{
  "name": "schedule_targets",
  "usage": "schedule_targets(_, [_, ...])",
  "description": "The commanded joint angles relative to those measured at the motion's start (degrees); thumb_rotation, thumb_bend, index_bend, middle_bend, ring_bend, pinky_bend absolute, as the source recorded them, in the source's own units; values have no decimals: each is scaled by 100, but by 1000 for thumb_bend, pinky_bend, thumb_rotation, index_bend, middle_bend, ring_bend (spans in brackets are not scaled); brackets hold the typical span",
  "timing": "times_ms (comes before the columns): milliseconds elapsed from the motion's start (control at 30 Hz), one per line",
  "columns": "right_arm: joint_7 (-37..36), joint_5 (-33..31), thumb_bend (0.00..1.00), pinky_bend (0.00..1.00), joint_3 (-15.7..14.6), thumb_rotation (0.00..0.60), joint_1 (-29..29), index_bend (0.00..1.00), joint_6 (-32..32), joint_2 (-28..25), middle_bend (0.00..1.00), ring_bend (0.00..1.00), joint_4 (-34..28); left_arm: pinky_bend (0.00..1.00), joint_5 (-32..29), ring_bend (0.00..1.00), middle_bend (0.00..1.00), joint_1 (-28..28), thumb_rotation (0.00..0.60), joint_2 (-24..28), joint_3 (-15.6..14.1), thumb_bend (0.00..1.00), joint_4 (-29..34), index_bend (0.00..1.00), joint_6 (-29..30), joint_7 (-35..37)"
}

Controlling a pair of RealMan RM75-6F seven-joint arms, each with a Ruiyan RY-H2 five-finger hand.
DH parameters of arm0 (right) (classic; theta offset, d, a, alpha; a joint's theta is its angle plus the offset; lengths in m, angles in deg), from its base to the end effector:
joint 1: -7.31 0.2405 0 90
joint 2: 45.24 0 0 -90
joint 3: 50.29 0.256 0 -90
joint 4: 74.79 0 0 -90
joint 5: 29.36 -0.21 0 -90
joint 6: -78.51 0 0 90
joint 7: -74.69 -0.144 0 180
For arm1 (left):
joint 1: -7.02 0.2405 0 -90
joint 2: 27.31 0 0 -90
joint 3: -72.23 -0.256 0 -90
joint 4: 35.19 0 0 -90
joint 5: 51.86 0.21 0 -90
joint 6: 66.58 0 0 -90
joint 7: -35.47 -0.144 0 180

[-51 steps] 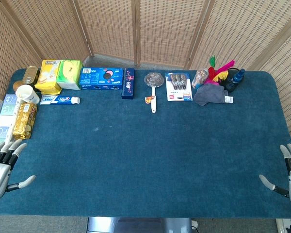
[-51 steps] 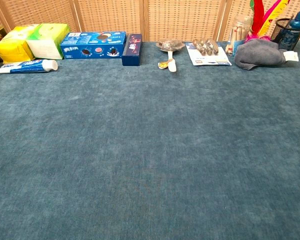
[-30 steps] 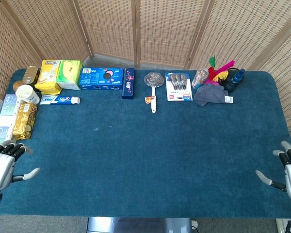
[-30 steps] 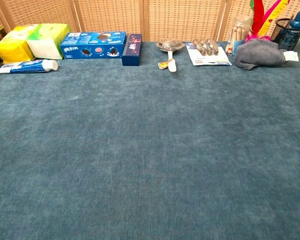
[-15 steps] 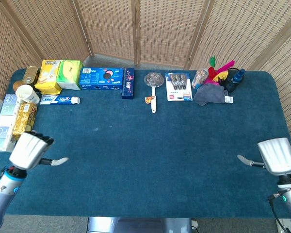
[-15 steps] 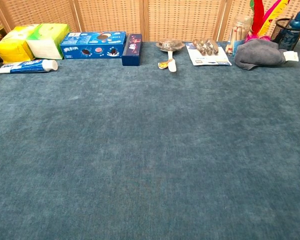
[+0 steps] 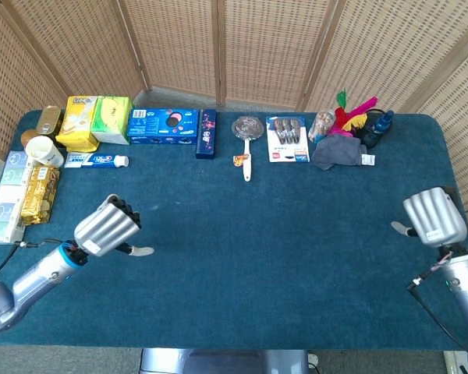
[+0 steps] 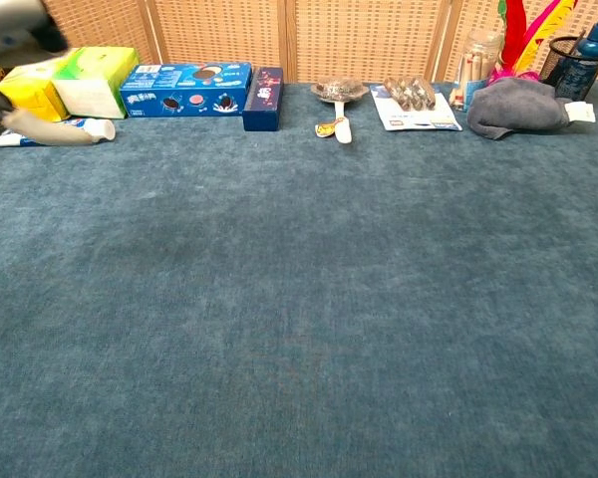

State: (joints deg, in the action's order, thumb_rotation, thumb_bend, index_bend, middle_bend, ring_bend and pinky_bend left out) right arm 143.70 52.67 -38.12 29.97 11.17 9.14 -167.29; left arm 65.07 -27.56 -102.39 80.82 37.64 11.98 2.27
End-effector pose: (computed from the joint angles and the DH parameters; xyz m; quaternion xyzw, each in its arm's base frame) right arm -0.2508 -0.3049 0.2047 0.7251 0.1371 0.0041 0.6749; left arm -0.1673 0.3112 0.0912 -0.7707 0.2077 -0.3709 0.4747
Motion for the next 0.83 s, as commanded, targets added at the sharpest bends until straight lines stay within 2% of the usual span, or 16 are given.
schedule_targets(33, [479,-253,0,1000,28,0,212,1000,201,-65,1000,1000,-83,1000,35,1000,1000,-228,0,-11,43,0,101,1000,-365,-421])
schedule_targets(133, [1128,-348,0,1000,-77,0,377,1000,366,-21,1000,1000,-56,1000,-52,1000,1000,-466,0,-100,134,0,250,1000,-826,-949])
schedule_targets(367, [1791,-421,0,1000,-303,0,626,1000,602,157,1000,1000,-118,1000,-204,1000,1000,-822,0,-242,218,0,487,1000,-1462,-1603])
schedule_targets(600, [1891,-404,0,1000,-434,0,936,1000,867,416,1000,1000,-96,1000,-356,1000,1000,-1000,0,-477,193,0,583,1000,-1685,-1853])
schedule_targets(833, [1625,-166,0,1000,-546,0,1253,1000,1077,590,1000,1000,-103,1000,-505,1000,1000,-1065,0,-545,160,0,648,1000,-1714,-2007])
